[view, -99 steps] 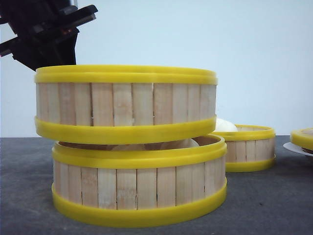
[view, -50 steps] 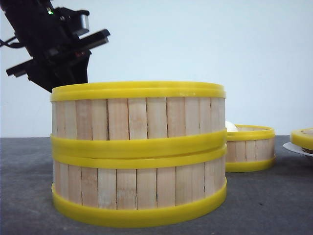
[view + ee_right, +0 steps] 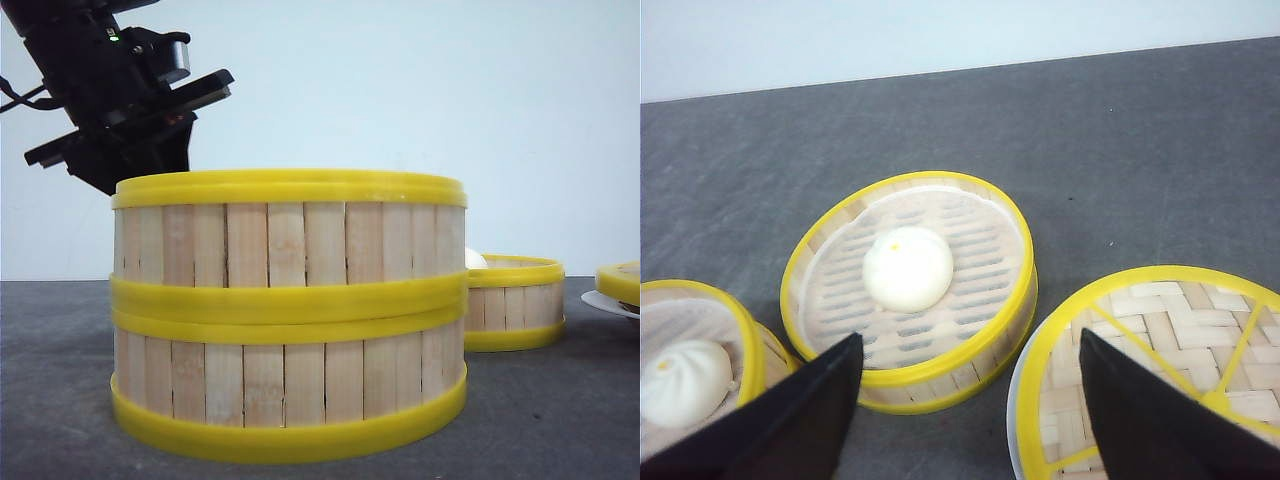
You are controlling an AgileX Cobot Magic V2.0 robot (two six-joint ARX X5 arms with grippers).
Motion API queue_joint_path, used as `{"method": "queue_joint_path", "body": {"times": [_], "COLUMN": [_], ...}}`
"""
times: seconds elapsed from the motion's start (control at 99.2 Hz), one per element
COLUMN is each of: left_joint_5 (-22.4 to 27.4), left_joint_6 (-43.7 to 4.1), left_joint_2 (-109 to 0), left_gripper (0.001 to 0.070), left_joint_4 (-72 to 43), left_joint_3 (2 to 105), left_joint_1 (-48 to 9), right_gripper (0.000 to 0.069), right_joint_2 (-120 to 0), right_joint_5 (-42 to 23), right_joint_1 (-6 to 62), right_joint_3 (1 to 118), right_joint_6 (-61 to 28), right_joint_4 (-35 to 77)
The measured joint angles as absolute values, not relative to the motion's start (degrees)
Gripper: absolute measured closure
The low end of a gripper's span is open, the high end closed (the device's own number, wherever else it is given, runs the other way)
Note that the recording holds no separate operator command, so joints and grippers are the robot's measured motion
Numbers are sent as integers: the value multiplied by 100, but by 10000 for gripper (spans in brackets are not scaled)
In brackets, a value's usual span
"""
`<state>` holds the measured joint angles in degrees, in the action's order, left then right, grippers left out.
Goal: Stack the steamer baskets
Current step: 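Lower the basket onto the front basket and open the left gripper, then lower the right gripper onto the rim of another bun-filled basket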
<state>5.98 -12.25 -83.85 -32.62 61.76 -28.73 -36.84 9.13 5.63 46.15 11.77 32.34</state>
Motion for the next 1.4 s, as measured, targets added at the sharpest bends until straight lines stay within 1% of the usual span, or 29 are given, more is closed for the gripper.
{"method": "queue_joint_path", "body": {"times": [0.04, 0.081, 0.131, 0.212, 0.343, 0.575, 0.787, 0.897, 1.039, 1.129, 1.22, 1.402], "left_joint_5": [598, 598, 596, 582, 491, 438, 438, 425, 427, 447, 460, 475], "left_joint_6": [-1229, -1227, -1227, -1227, -1227, -1227, -1225, -1236, -1520, -1756, -1900, -1977], "left_joint_2": [-8423, -8427, -8407, -8309, -7771, -6077, -4628, -3940, -3048, -2633, -2386, -2016], "left_gripper": [507, 472, 449, 435, 430, 430, 430, 430, 430, 430, 430, 430], "left_joint_4": [-3277, -3277, -3269, -3223, -3028, -2753, -2904, -2845, -2932, -3264, -3693, -4001], "left_joint_3": [6173, 6171, 6171, 6169, 6160, 6158, 6119, 5688, 4751, 4292, 4167, 4171], "left_joint_1": [-2873, -2862, -2849, -2810, -2698, -2600, -2600, -2600, -2602, -2606, -2606, -2606], "right_gripper": [265, 265, 265, 265, 265, 265, 265, 265, 265, 265, 265, 266], "right_joint_2": [-3693, -3701, -3743, -3859, -4152, -5006, -6348, -7124, -8093, -8639, -9083, -9758], "right_joint_5": [934, 956, 1033, 1094, 1192, 1197, 1197, 1197, 1194, 1179, 1087, 840], "right_joint_1": [563, 563, 563, 563, 563, 563, 563, 563, 563, 563, 563, 563], "right_joint_3": [4615, 4615, 4615, 4615, 4615, 4707, 5544, 6064, 6563, 6779, 6998, 7266], "right_joint_6": [1177, 1177, 1177, 1177, 1179, 1177, 1177, 1177, 1177, 1177, 1177, 1179], "right_joint_4": [3234, 3234, 3234, 3234, 3210, 2757, 2681, 2703, 2783, 2718, 2672, 2541]}}
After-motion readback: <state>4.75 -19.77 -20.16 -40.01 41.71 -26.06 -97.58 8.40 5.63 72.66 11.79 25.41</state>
